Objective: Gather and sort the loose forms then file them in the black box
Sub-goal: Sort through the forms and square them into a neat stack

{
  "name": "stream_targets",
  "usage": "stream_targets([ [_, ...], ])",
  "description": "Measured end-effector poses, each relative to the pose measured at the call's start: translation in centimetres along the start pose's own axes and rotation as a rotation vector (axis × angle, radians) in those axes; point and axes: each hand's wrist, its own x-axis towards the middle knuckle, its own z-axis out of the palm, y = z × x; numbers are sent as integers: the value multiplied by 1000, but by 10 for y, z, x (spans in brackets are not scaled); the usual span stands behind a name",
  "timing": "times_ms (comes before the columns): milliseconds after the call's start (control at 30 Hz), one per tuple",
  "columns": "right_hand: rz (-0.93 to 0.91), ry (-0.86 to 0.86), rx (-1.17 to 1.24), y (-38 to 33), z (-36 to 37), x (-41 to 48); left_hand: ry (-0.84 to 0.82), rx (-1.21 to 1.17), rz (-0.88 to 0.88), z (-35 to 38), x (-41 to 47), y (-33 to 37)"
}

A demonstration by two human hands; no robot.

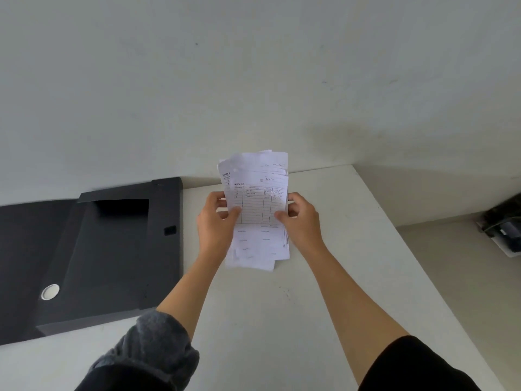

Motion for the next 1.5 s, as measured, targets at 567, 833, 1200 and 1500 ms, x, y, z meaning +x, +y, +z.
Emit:
stream_targets([
  [567,-6,-18,-198,19,-4,-3,-142,113,-87,18,-4,-9],
  [833,274,-279,96,15,-23,1,-76,-101,-268,13,8,-12],
  [1200,281,-265,-11,30,-5,-9,-308,-325,-480,18,-13,-23],
  [1500,123,-175,10,20,-7,-3,-323,-252,-214,9,0,-14],
])
